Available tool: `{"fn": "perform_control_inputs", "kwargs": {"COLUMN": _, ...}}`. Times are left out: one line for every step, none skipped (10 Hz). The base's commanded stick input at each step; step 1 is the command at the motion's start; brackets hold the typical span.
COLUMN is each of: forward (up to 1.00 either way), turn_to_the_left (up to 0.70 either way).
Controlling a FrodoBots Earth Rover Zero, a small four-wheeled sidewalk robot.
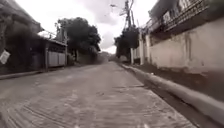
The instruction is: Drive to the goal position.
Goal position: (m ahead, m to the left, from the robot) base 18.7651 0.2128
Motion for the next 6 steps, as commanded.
{"fn": "perform_control_inputs", "kwargs": {"forward": 0.7, "turn_to_the_left": 0.0}}
{"fn": "perform_control_inputs", "kwargs": {"forward": 0.7, "turn_to_the_left": 0.0}}
{"fn": "perform_control_inputs", "kwargs": {"forward": 0.7, "turn_to_the_left": 0.0}}
{"fn": "perform_control_inputs", "kwargs": {"forward": 0.7, "turn_to_the_left": 0.0}}
{"fn": "perform_control_inputs", "kwargs": {"forward": 0.7, "turn_to_the_left": 0.0}}
{"fn": "perform_control_inputs", "kwargs": {"forward": 0.7, "turn_to_the_left": 0.0}}
